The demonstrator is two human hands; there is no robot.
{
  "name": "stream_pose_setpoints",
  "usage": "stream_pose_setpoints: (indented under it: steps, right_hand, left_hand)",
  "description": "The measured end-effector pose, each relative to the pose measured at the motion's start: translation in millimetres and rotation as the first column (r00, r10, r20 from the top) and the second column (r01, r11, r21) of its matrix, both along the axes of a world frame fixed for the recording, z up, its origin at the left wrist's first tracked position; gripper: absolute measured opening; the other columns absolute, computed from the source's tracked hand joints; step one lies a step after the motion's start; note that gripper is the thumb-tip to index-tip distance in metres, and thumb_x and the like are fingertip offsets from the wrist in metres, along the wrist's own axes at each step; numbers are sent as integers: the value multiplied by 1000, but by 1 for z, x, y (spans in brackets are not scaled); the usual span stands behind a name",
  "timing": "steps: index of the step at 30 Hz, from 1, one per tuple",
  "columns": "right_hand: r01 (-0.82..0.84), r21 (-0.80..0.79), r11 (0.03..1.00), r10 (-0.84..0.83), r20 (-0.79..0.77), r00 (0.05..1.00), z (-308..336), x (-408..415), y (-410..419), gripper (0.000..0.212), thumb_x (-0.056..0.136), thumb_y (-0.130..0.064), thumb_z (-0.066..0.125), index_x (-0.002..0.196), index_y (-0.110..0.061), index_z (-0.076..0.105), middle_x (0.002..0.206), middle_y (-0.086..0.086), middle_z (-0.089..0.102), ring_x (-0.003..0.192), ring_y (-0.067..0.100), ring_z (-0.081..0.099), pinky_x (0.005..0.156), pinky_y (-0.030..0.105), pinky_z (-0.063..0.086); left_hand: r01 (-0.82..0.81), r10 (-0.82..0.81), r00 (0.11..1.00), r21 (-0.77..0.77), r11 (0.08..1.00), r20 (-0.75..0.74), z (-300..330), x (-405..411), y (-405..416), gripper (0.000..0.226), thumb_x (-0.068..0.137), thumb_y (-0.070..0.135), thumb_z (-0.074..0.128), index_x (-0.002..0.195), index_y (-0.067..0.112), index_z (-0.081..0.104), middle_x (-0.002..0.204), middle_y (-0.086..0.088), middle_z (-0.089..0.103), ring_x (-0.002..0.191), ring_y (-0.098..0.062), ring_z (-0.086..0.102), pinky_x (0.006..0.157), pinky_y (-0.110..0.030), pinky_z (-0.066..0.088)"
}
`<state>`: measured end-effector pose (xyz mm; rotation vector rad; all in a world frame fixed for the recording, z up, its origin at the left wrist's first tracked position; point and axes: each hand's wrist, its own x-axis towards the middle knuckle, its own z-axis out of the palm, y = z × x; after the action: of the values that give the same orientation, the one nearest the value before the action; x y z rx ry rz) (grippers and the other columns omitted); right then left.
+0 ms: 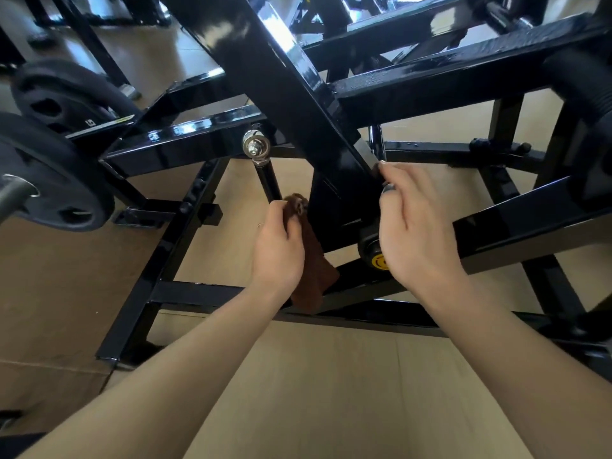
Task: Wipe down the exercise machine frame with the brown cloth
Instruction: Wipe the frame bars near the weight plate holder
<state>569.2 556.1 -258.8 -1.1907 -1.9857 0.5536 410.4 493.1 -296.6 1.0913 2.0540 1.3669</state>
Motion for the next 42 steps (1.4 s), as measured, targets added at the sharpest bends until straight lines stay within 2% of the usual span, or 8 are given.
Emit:
stream_pose_setpoints:
  steps: [4, 8, 14, 18, 24, 30, 34, 42]
  right_hand:
    - [21, 24, 999, -21, 25, 999, -5, 0, -2, 58, 99, -36, 26, 147, -16, 53, 141, -7, 50, 123, 7, 47, 82, 5, 30]
    - [31, 19, 999, -31, 17, 999, -6, -3, -2, 60, 98, -38, 27, 147, -16, 53, 142, -6, 50, 125, 8, 46, 81, 9, 30]
    - [23, -7, 1000, -23, 52, 998, -3, -4, -3, 60, 98, -40, 26, 148, -17, 50, 140, -6, 50, 124, 11, 47, 81, 19, 37]
    - [-27, -13, 1000, 27, 58, 998, 1, 0, -6, 52, 106, -34, 32, 151, -14, 47, 142, -1, 49, 128, 14, 46, 97, 28, 44]
    - [0, -206, 979, -70, -331, 941, 16, 1, -14, 54, 97, -39, 27, 142, -28, 55, 126, -17, 54, 103, -25, 46, 83, -8, 28]
    - [-276, -234, 932, 102, -563, 820, 33, 5, -40, 34, 97, -47, 33, 121, -43, 57, 121, -14, 64, 115, 6, 62, 104, 44, 51]
    - [-359, -115, 926, 271, -457, 847, 37, 11, -54, 50, 102, -52, 34, 149, -39, 42, 145, -21, 51, 137, 2, 46, 116, 42, 40]
    - [-302, -173, 937, 137, -614, 777, 38, 11, -36, 52, 102, -52, 38, 153, -42, 40, 151, -23, 46, 141, 1, 43, 118, 41, 39]
  left_hand:
    - [-9, 6, 1000, 123, 992, 27, 19, 4, -1, 18, 109, 21, 45, 116, 27, 60, 93, 12, 64, 84, 5, 60, 66, -12, 46]
    - [-41, 45, 999, 366, 930, -3, 47, 13, 3, 18, 108, 22, 46, 105, 32, 61, 93, 19, 63, 91, -1, 60, 76, -12, 46]
    - [-12, 6, 998, 111, 994, 58, 33, 13, -6, 18, 110, 22, 43, 121, 21, 57, 99, 10, 62, 92, -5, 59, 74, -20, 45]
    - [-56, 61, 998, 262, 964, -13, 51, 23, -14, 14, 108, 21, 48, 114, 22, 61, 97, 14, 63, 93, -4, 60, 78, -21, 48]
    - [-99, 72, 994, 380, 920, 85, 68, 45, -26, 13, 109, 23, 46, 110, 21, 59, 92, 20, 62, 90, -1, 60, 78, -15, 49]
    - [-47, 12, 996, 398, 916, 89, 76, 64, -29, 10, 108, 20, 50, 107, 25, 58, 92, 22, 62, 88, 1, 60, 74, -12, 47]
    - [179, -185, 982, 411, 894, -26, 85, 78, -32, 14, 106, 13, 54, 118, 18, 61, 104, 8, 66, 97, -12, 65, 82, -22, 54]
    - [382, -315, 919, 329, 864, -238, 108, 66, -11, 25, 105, 17, 57, 125, 11, 43, 111, 8, 66, 102, -8, 68, 84, -26, 57]
